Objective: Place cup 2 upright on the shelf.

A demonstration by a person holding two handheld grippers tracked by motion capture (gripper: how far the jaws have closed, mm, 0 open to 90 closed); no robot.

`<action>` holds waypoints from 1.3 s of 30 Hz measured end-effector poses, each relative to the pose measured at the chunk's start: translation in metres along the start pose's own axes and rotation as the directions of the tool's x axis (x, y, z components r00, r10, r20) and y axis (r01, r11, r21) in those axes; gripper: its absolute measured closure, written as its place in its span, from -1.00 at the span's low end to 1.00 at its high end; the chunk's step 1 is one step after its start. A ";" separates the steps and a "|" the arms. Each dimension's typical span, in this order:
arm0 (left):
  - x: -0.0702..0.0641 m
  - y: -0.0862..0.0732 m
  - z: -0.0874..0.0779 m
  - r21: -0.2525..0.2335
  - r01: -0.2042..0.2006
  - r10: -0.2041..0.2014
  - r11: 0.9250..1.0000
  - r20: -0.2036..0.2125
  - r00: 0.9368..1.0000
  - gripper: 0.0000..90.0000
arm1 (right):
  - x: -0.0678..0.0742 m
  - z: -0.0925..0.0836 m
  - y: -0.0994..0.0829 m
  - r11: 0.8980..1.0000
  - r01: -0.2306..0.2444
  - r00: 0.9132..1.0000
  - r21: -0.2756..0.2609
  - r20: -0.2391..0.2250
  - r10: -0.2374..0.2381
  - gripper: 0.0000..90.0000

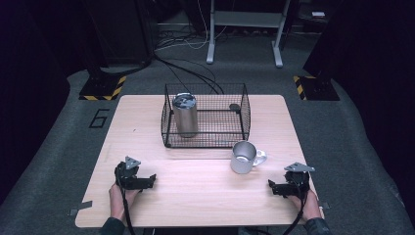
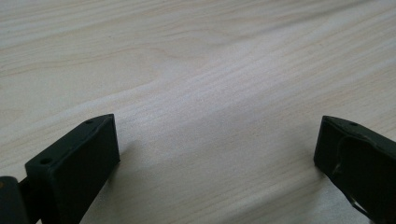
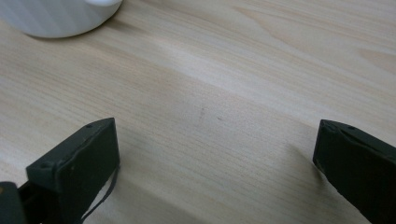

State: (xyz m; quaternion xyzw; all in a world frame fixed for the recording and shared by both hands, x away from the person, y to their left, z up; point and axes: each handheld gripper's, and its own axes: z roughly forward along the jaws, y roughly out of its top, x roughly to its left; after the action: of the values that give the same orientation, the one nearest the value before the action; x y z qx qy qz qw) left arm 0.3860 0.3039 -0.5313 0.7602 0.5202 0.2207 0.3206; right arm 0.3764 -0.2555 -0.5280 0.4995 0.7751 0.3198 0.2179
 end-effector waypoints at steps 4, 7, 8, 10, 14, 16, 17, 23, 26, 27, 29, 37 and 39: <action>0.000 0.000 0.000 0.000 0.000 0.000 1.000 0.000 1.000 -1.00 | -0.001 -0.004 0.000 0.999 0.035 0.999 0.031 -0.016 -0.034 -1.00; 0.000 0.000 0.000 -0.002 -0.002 0.002 1.000 -0.001 1.000 -1.00 | -0.003 -0.006 0.000 0.998 0.030 0.999 0.051 -0.034 -0.028 -0.98; 0.000 0.000 0.000 -0.002 -0.003 0.003 1.000 0.003 1.000 -1.00 | -0.004 -0.007 0.001 0.999 0.027 0.999 0.048 -0.042 -0.025 -0.98; -0.001 0.000 0.001 -0.004 -0.006 0.006 1.000 -0.001 1.000 -1.00 | -0.005 -0.014 0.006 0.999 0.024 0.998 0.029 -0.061 -0.023 -0.98; -0.002 0.001 0.001 -0.009 -0.002 0.002 1.000 0.000 1.000 -0.99 | 0.002 -0.027 0.024 0.999 0.052 0.994 0.001 -0.093 -0.051 -0.97; -0.002 0.001 0.001 -0.009 0.000 0.000 1.000 -0.001 1.000 -0.99 | 0.006 -0.032 0.034 0.997 0.079 0.991 -0.010 -0.111 -0.079 -0.97; -0.002 0.001 0.001 -0.009 0.000 0.000 1.000 -0.001 1.000 -0.99 | 0.010 -0.036 0.042 0.994 0.105 0.988 -0.012 -0.116 -0.106 -0.97; -0.002 0.001 0.001 -0.009 0.000 0.000 1.000 -0.001 1.000 -0.99 | 0.031 -0.049 0.075 0.987 0.150 0.975 -0.052 -0.159 -0.156 -0.98; -0.002 0.001 0.001 -0.009 0.000 0.000 1.000 -0.001 1.000 -0.99 | 0.040 -0.051 0.089 0.984 0.167 0.969 -0.062 -0.173 -0.175 -0.98; -0.002 0.001 0.001 -0.006 0.000 0.000 1.000 -0.002 1.000 -0.99 | 0.042 -0.051 0.093 0.984 0.165 0.969 -0.061 -0.178 -0.173 -0.99; -0.002 0.001 0.002 -0.009 -0.002 0.002 1.000 -0.003 1.000 -0.99 | 0.047 -0.051 0.101 0.985 0.160 0.967 -0.061 -0.190 -0.168 -0.99; -0.002 0.002 0.003 -0.008 -0.005 0.005 1.000 0.002 1.000 -0.99 | 0.059 -0.037 0.125 0.982 0.184 0.962 -0.030 -0.199 -0.187 -1.00; -0.002 0.002 0.003 -0.008 -0.005 0.005 1.000 0.002 1.000 -0.99 | 0.062 -0.030 0.132 0.982 0.188 0.963 -0.012 -0.194 -0.187 -1.00</action>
State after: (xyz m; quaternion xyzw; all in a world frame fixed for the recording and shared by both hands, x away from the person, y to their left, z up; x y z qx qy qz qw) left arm 0.3886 0.3009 -0.5317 0.7603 0.5173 0.2228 0.3237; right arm 0.4147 -0.1680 -0.4140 0.3911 0.8374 0.3425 0.1690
